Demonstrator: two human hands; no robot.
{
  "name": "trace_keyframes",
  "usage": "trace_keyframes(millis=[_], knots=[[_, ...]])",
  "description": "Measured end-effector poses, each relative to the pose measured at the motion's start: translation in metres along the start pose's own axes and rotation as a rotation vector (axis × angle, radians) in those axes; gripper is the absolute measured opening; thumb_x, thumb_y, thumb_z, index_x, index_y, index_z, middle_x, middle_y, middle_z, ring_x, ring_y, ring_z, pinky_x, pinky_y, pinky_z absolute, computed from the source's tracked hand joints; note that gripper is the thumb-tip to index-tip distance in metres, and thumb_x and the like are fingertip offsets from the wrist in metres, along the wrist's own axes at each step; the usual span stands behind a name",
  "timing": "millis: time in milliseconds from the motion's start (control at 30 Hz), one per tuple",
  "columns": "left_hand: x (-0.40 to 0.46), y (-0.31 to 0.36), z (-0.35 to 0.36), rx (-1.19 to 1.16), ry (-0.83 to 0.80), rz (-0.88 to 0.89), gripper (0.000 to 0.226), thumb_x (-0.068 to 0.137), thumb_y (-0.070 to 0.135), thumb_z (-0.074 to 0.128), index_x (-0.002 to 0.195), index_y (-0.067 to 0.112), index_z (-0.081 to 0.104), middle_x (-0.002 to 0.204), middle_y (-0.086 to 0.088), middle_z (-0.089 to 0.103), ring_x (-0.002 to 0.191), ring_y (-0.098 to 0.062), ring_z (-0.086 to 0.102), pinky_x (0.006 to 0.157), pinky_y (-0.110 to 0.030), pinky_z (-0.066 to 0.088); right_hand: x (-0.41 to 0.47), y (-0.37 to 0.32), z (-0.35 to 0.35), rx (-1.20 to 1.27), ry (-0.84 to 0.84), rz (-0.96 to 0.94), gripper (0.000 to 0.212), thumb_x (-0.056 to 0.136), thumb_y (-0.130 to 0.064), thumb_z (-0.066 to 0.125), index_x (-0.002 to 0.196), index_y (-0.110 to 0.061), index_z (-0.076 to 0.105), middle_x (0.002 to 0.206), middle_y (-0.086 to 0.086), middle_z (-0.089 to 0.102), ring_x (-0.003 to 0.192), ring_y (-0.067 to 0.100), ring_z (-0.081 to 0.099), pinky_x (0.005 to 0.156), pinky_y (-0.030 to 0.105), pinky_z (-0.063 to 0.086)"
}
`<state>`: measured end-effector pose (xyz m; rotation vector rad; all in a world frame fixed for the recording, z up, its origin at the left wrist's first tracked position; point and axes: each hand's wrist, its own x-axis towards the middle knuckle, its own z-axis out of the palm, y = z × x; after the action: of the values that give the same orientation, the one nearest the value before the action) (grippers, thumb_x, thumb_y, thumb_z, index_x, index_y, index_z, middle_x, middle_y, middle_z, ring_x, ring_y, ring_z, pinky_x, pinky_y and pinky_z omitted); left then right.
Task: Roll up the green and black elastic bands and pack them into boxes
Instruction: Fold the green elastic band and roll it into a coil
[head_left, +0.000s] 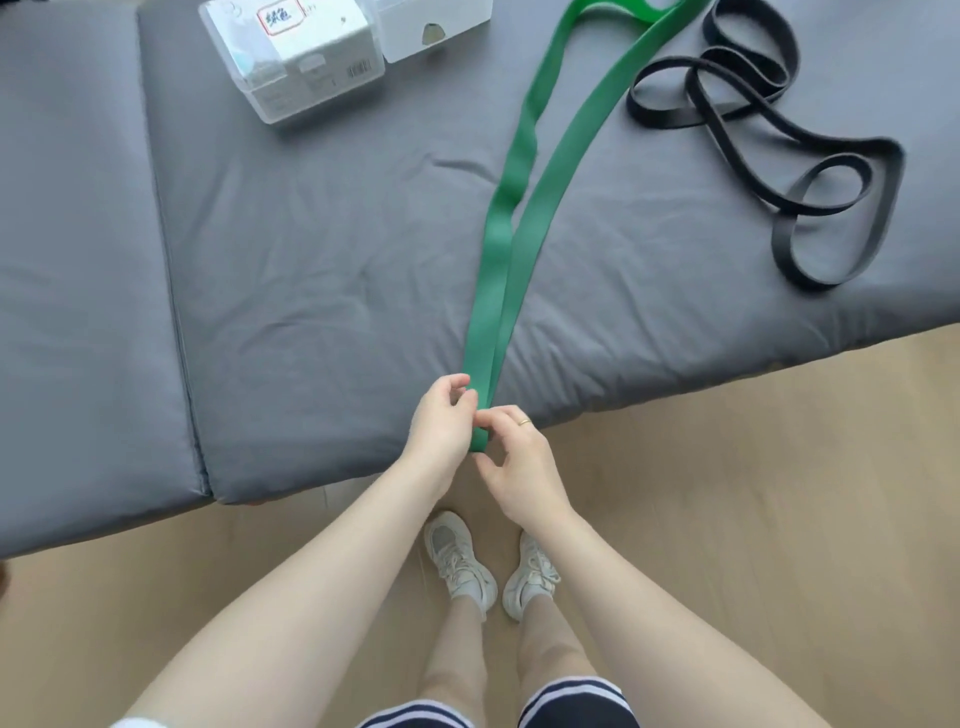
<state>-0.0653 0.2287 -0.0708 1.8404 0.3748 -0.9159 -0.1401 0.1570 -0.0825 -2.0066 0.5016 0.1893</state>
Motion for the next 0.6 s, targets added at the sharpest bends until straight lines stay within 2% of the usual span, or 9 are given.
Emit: trace_keyframes(millis=[100,233,300,367,433,533,600], knots=[[0.012,0.002,0.000,0.194,0.054,0.011,0.041,0.094,0.015,0.045,0.135,0.014,0.045,0.133,-0.007,0.053,0.119,-0.020,0.051,0.102,-0.032,0.039,0.001,0.002,0.006,0.004,-0.013,0.025,0.034,0.073,0.007,0.059,0.102,-0.011,0.066,0.095,-0.003,0.056,0.084,0.011,0.053,0.074,0.005,0.036],[0.030,0.007,-0.005,0.509,0.027,0.050,0.042,0.092,0.019,0.049,0.134,0.021,0.047,0.126,-0.002,0.057,0.117,-0.024,0.051,0.098,-0.036,0.043,0.010,0.004,0.011,0.033,-0.008,0.050,0.030,0.073,0.003,0.064,0.099,-0.011,0.068,0.088,0.001,0.058,0.078,0.012,0.052,0.072,0.006,0.037],[0.041,0.012,-0.008,0.709,0.101,0.130,0.040,0.091,0.022,0.051,0.131,0.024,0.050,0.124,0.000,0.060,0.119,-0.026,0.047,0.098,-0.036,0.040,0.014,0.007,0.011,0.040,-0.007,0.069,0.030,0.072,-0.001,0.069,0.100,-0.012,0.068,0.091,0.001,0.060,0.077,0.012,0.053,0.072,0.005,0.038],[0.054,0.021,-0.011,0.666,0.124,0.201,0.041,0.090,0.022,0.055,0.130,0.023,0.051,0.121,-0.001,0.062,0.118,-0.026,0.050,0.096,-0.034,0.039,0.017,0.011,0.010,0.063,-0.036,0.126,0.032,0.073,-0.005,0.072,0.103,-0.013,0.067,0.097,0.002,0.063,0.081,0.011,0.055,0.075,0.003,0.038],[0.067,0.033,-0.010,0.596,0.057,0.248,0.045,0.089,0.021,0.057,0.133,0.024,0.048,0.119,-0.002,0.062,0.114,-0.024,0.053,0.094,-0.032,0.042,0.021,0.013,0.009,0.061,-0.089,0.184,0.035,0.072,-0.011,0.075,0.106,-0.014,0.065,0.104,0.000,0.064,0.087,0.009,0.056,0.078,0.004,0.039],[0.081,0.044,-0.004,0.747,0.054,0.296,0.044,0.088,0.024,0.060,0.131,0.026,0.050,0.118,-0.002,0.061,0.112,-0.024,0.054,0.088,-0.034,0.046,0.028,0.016,0.000,0.023,-0.273,0.196,0.045,0.070,-0.021,0.079,0.110,-0.016,0.060,0.109,-0.005,0.062,0.096,0.006,0.055,0.089,0.015,0.041],[0.086,0.042,0.000,0.777,0.080,0.294,0.044,0.086,0.023,0.062,0.128,0.025,0.051,0.116,-0.001,0.060,0.110,-0.024,0.053,0.083,-0.034,0.045,0.038,0.018,-0.017,0.073,-0.367,0.217,0.037,0.071,-0.024,0.078,0.105,-0.021,0.063,0.103,-0.010,0.064,0.095,0.007,0.060,0.092,0.023,0.047]])
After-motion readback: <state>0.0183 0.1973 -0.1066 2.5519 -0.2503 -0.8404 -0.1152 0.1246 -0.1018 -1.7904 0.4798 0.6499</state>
